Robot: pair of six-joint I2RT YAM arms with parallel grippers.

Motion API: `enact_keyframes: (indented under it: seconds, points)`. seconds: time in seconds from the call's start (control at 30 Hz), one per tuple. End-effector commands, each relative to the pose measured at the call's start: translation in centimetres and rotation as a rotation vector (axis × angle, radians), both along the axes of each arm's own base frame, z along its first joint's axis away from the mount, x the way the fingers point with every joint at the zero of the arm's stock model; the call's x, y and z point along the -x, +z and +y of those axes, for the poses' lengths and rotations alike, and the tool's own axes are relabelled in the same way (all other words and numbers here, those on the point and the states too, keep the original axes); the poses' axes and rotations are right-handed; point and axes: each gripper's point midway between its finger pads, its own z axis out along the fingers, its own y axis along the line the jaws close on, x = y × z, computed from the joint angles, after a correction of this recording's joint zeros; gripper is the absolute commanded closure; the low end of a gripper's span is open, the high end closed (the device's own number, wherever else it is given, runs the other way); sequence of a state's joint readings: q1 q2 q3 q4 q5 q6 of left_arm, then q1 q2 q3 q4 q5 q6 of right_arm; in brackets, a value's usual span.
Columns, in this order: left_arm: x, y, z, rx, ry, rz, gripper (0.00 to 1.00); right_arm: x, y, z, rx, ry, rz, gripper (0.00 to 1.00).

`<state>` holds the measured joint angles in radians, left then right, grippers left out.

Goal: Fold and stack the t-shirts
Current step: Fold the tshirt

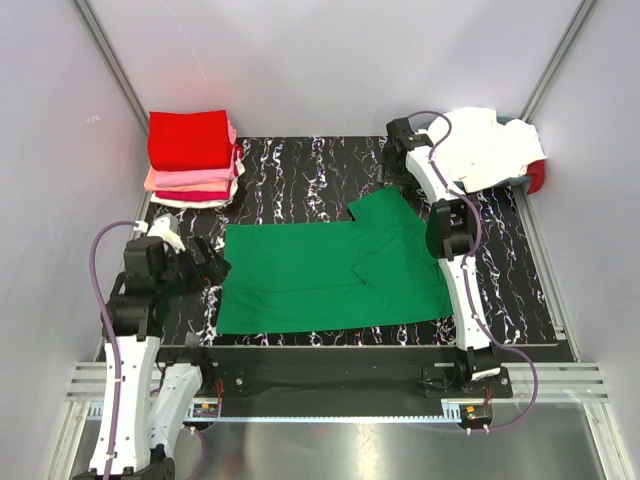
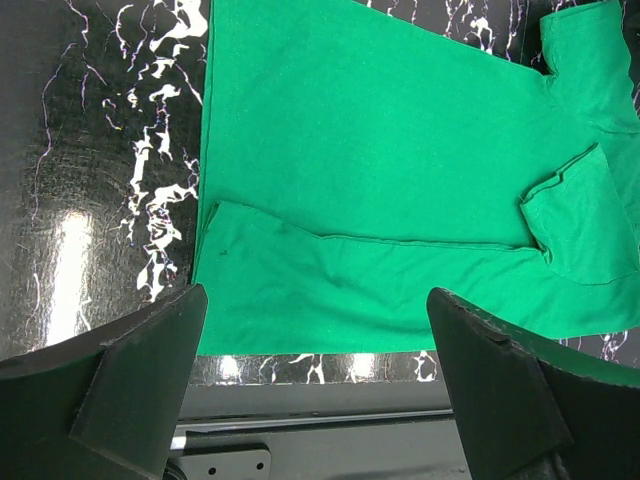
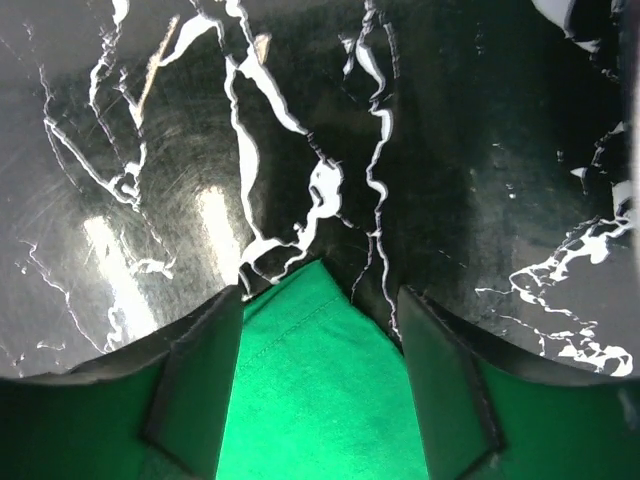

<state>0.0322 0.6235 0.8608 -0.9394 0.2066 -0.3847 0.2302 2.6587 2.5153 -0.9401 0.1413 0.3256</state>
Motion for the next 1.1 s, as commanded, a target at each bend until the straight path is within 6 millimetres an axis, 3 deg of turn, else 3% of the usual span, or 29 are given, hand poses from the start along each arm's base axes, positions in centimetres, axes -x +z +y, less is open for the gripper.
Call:
enact_keyframes:
  seconds: [0.0, 0.07, 0.2, 0.3, 0.33, 0.47, 0.57, 0.6, 0.67, 0.7, 0.73, 0.77, 0.8, 0.83, 0.87, 0.9, 0.93, 0.97, 1.0, 1.03, 1.07]
  points:
    - [-0.8, 0.5, -0.3, 0.006, -0.028, -0.041, 0.01, 0.0, -0.9, 0.6, 0.025, 0.001, 0.002, 0.41]
    - [-0.8, 0.5, -0.3, 0.005, -0.024, -0.04, 0.01, 1.0, -1.9, 0.8, 0.028, 0.0, 0.031, 0.45]
    - [-0.8, 0.4, -0.2, 0.002, -0.021, -0.038, 0.01, 1.8, -1.4, 1.3, 0.014, -0.006, 0.022, 0.65]
    - [-0.9, 0.1, 0.0, 0.001, -0.011, -0.023, 0.01, 2.1, -1.3, 1.4, 0.013, -0.002, 0.026, 0.88]
    - [-1.0, -0.2, 0.1, 0.0, -0.005, -0.002, 0.01, 2.2, -1.3, 1.4, 0.014, 0.002, 0.029, 1.0]
    - [-2.1, -1.8, 1.5, -0.026, 0.087, 0.097, 0.01, 2.3, -0.4, 1.5, 0.006, 0.023, 0.029, 1.0]
    - [-4.2, -2.5, 2.0, -0.033, 0.125, 0.143, 0.05, 2.4, 1.9, 1.6, -0.006, 0.037, -0.001, 1.0]
    - [-5.1, -1.5, 2.1, -0.029, 0.132, 0.13, 0.06, 2.3, 4.3, 1.8, -0.019, 0.042, -0.043, 1.0]
    - [-7.4, -1.6, 2.1, -0.023, 0.135, 0.156, 0.07, 3.1, 5.6, 1.8, -0.037, 0.044, -0.052, 1.0]
    - [-8.6, -0.7, 2.2, -0.022, 0.136, 0.136, 0.1, 3.1, 8.8, 2.0, -0.063, 0.046, -0.118, 1.0]
    - [-9.9, -1.7, 2.4, -0.029, 0.146, 0.171, 0.1, 3.5, 9.9, 2.4, -0.097, 0.051, -0.131, 1.0]
    - [-11.2, -1.6, 2.8, -0.039, 0.161, 0.153, 0.1, 4.3, 9.7, 2.4, -0.111, 0.05, -0.123, 1.0]
    - [-12.2, -1.4, 2.9, -0.043, 0.164, 0.147, 0.11, 4.9, 12.2, 2.6, -0.139, 0.052, -0.16, 1.0]
    - [-13.3, -3.0, 3.1, -0.048, 0.168, 0.198, 0.11, 5.6, 12.9, 3.1, -0.178, 0.057, -0.162, 1.0]
    - [-14.3, -3.5, 3.3, -0.059, 0.179, 0.206, 0.12, 6.9, 12.0, 3.1, -0.186, 0.059, -0.131, 1.0]
    - [-15.2, -3.7, 3.4, -0.064, 0.186, 0.211, 0.13, 7.5, 14.3, 2.9, -0.203, 0.054, -0.18, 1.0]
    - [-16.1, -5.9, 3.5, -0.065, 0.192, 0.279, 0.14, 8.2, 14.6, 3.3, -0.238, 0.061, -0.179, 1.0]
    - [-16.7, -6.7, 3.7, -0.079, 0.203, 0.297, 0.14, 9.3, 13.6, 3.1, -0.24, 0.056, -0.163, 1.0]
    - [-17.8, -7.0, 3.8, -0.081, 0.208, 0.303, 0.14, 10.0, 15.3, 3.0, -0.257, 0.058, -0.198, 1.0]
    - [-18.3, -9.3, 3.8, -0.076, 0.217, 0.368, 0.15, 10.7, 15.5, 3.1, -0.271, 0.06, -0.199, 1.0]
    - [-18.8, -10.1, 3.4, -0.055, 0.212, 0.39, 0.15, 11.6, 15.6, 2.9, -0.278, 0.063, -0.201, 1.0]
